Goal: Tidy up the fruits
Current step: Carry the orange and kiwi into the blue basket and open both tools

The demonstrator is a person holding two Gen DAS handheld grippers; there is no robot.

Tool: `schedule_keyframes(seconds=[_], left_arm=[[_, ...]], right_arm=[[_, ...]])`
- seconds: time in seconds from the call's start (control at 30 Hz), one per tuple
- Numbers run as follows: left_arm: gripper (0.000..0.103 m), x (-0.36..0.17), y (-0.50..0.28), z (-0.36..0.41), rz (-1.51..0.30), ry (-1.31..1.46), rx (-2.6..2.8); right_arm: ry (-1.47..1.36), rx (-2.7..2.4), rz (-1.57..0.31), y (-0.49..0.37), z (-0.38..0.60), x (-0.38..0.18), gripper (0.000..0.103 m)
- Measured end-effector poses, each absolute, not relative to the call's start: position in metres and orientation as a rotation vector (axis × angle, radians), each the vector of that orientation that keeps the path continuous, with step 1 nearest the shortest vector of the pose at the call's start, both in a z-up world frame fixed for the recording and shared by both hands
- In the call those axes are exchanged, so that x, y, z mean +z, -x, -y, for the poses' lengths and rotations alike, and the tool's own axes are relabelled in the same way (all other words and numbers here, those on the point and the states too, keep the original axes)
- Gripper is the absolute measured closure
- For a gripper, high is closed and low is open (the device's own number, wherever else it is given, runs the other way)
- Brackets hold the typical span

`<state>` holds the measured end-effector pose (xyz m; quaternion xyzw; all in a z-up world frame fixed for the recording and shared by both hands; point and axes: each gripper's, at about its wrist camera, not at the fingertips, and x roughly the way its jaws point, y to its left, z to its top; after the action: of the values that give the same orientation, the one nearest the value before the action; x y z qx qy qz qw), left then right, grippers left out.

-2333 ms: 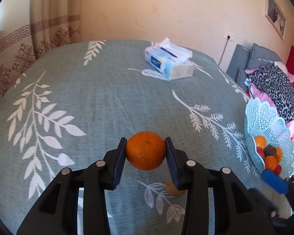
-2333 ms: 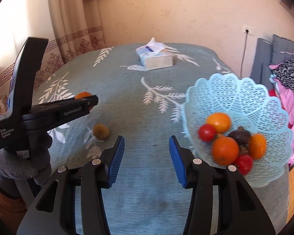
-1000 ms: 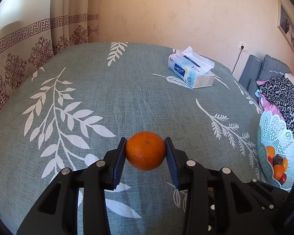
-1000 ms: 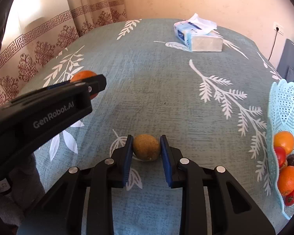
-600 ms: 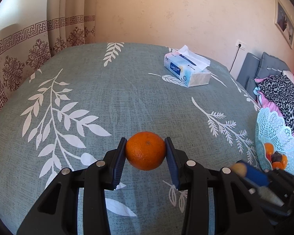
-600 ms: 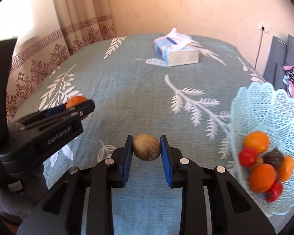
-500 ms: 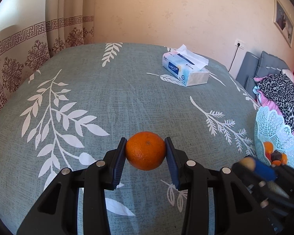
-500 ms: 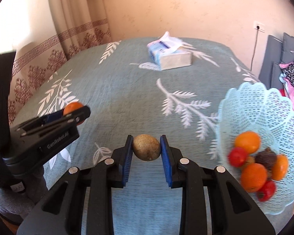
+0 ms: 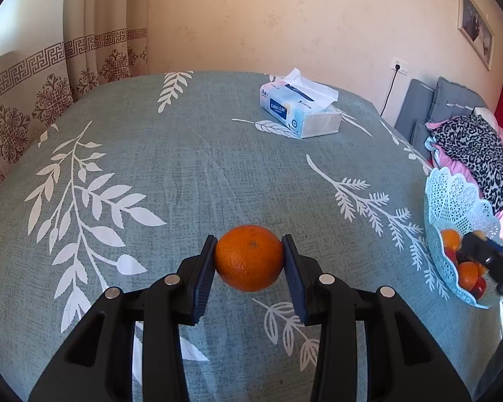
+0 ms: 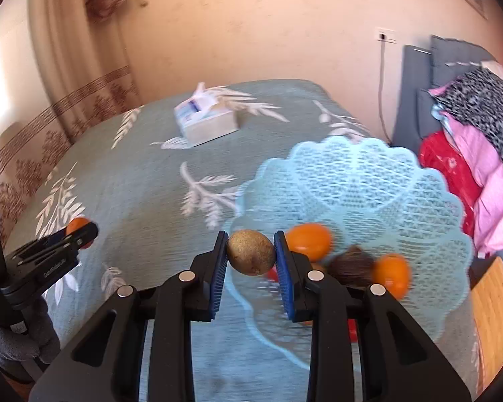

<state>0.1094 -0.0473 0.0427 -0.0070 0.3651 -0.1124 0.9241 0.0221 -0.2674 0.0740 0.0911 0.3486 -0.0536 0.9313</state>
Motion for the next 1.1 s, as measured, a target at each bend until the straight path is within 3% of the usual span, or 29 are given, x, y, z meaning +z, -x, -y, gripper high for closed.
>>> schedule_keyframes(seconds=[0.97, 1.07, 1.1], left_arm=[[0.064, 0.059, -0.096, 0.129, -0.724, -0.125, -0.345], [0.064, 0.064, -0.095, 0.144, -0.723, -0.128, -0.383], [0.064, 0.065, -0.095, 0.148, -0.721, -0.132, -0.391]], right_arm=[[-0.324, -0.277, -0.638, 0.016, 0.365, 0.068, 0.072], [-0.324, -0.301, -0.615, 0.025, 0.369, 0.067, 0.057], [-0.321, -0.311, -0.605, 0.028, 0.369, 0.068, 0.056]])
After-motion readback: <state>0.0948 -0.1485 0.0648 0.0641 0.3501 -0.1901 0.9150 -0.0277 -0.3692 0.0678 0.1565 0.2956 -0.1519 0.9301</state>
